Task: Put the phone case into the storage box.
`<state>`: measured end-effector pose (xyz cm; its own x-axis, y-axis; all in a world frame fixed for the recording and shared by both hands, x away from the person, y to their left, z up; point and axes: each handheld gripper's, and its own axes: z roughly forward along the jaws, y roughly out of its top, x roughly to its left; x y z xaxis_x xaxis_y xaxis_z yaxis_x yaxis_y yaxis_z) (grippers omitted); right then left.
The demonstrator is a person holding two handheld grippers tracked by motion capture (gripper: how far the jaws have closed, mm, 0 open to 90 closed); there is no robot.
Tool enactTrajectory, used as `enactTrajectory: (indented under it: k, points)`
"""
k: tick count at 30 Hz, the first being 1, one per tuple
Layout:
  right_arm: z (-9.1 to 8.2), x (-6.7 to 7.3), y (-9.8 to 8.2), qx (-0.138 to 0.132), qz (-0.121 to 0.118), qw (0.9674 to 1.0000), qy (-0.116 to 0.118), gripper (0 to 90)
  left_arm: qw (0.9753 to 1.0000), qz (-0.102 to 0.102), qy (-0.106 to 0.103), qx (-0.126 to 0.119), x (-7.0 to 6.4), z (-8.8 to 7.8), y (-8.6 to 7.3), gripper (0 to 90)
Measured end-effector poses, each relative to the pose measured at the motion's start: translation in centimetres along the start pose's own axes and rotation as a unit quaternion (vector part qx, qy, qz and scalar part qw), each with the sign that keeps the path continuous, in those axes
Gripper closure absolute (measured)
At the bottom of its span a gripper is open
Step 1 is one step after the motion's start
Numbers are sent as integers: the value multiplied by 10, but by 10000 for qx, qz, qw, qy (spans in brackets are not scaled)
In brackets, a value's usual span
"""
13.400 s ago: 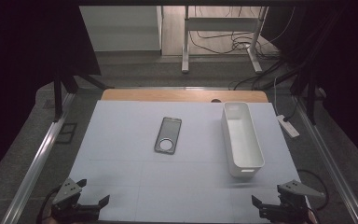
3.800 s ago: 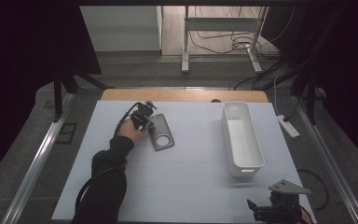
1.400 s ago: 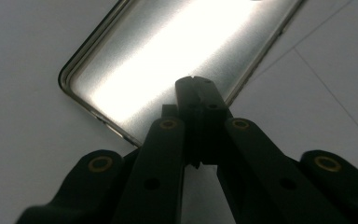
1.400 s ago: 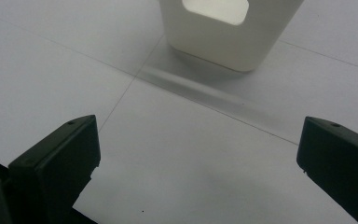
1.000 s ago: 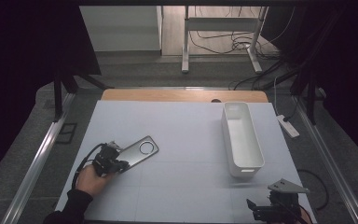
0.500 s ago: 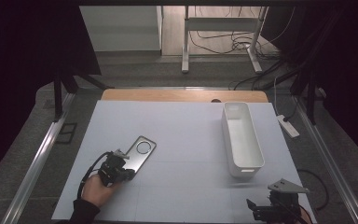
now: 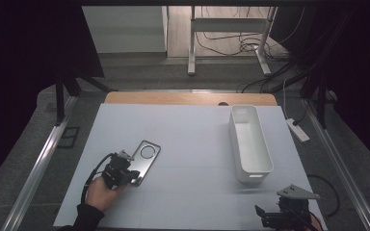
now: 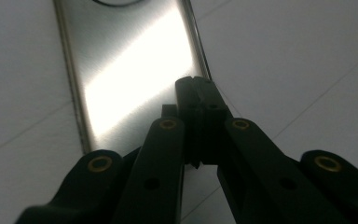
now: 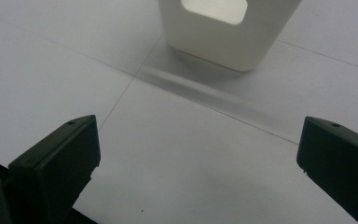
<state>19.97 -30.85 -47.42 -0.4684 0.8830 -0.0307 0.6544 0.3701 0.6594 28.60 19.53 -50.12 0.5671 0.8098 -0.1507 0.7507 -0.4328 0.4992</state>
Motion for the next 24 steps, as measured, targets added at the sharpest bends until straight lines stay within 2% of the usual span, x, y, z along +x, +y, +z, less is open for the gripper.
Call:
enactTrajectory:
  k: [3, 8, 11, 12, 14, 17, 18, 19, 24]
  points:
    - [0, 0, 0, 9, 8, 10000, 8, 0, 9999, 7, 42, -102, 1, -9, 5, 863]
    - [0, 0, 0, 3, 12, 10000, 1, 0, 9999, 39, 143, 9, 3, -7, 8, 859]
    - [0, 0, 0, 3, 16, 10000, 7, 0, 9998, 17, 181, 22, 7, -7, 9, 820]
    - [0, 0, 0, 3, 16, 10000, 8, 0, 9998, -7, 181, 25, 9, -8, 10, 780]
    - [0, 0, 0, 10, 8, 10000, 4, 0, 9995, 20, 320, -16, 12, -11, 11, 671]
    - [0, 0, 0, 4, 14, 10000, -2, 0, 9995, -49, 307, -65, 19, -15, 13, 526]
    - [0, 0, 0, 4, 14, 10000, -2, 0, 9995, -49, 307, -65, 19, -15, 13, 489]
    - [0, 0, 0, 3, 14, 10000, -4, 0, 9994, -67, 340, -88, 21, -16, 13, 489]
    - [0, 0, 1, 4, 11, 10000, 0, 0, 9991, -143, 372, -129, 31, -17, 11, 320]
